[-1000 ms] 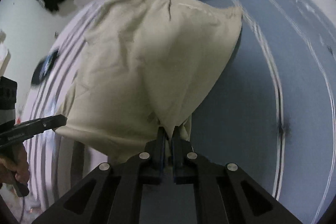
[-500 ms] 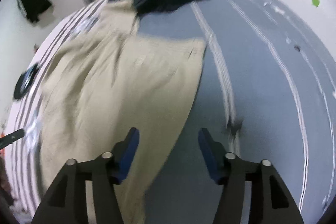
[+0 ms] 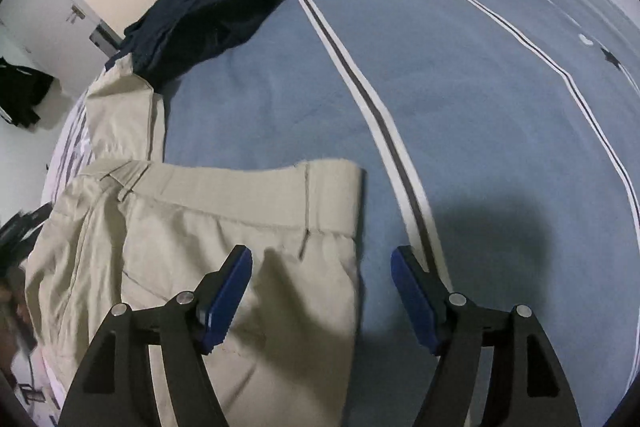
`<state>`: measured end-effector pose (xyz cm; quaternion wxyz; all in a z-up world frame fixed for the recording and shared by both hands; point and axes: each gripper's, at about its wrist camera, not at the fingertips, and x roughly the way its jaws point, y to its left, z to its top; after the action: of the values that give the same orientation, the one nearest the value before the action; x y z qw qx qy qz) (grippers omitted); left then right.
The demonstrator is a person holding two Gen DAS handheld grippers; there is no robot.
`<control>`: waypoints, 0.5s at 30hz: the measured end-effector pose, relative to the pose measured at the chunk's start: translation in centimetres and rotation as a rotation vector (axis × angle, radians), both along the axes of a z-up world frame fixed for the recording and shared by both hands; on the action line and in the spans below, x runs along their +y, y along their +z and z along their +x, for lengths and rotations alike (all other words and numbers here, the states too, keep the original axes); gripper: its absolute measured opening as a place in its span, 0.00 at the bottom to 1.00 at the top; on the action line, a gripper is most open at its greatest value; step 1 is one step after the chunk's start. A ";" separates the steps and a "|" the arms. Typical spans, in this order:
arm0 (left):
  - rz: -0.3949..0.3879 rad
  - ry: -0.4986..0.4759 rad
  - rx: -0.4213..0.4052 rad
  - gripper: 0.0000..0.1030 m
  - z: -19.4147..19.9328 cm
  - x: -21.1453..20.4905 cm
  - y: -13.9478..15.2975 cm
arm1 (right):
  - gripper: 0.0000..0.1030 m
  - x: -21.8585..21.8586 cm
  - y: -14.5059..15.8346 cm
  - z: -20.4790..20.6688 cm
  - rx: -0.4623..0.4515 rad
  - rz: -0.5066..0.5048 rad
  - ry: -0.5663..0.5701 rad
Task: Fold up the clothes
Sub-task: 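Lift the khaki jacket by its hem with both grippers and shake it out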
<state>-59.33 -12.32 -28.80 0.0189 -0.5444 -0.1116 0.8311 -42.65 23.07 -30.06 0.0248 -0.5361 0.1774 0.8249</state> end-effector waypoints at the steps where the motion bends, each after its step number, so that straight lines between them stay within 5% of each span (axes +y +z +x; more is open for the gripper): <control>1: -0.018 -0.011 -0.022 0.63 -0.7 0.0 -0.8 | 0.67 -0.3 -0.1 -0.1 0.003 0.005 0.010; 4: -0.019 -0.022 -0.026 0.63 -2.2 -0.2 -1.9 | 0.67 -1.6 -1.0 -1.2 0.004 0.035 0.039; 6: 0.011 -0.049 0.004 0.37 -2.5 -0.1 -1.8 | 0.66 -1.8 -1.2 -1.0 -0.006 0.054 0.043; 7: -0.016 -0.063 0.010 0.16 -2.5 0.1 -1.6 | 0.65 -1.7 -1.3 -0.9 -0.001 0.052 0.035; 8: -0.039 -0.075 0.015 0.04 -2.4 0.3 -1.3 | 0.54 -1.6 -1.3 -0.9 0.007 0.045 0.030; 11: -0.026 -0.125 0.063 0.04 -1.6 0.9 1.0 | 0.14 -1.0 -0.7 -0.6 0.013 0.033 0.022; 15: -0.027 -0.138 0.157 0.04 0.1 1.3 6.6 | 0.07 -0.5 2.1 -0.5 0.061 0.018 0.018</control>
<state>-59.25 -11.03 -22.24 0.0775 -0.4843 -0.0608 0.8693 -43.12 22.59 -27.97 0.0167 -0.5122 0.1657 0.8426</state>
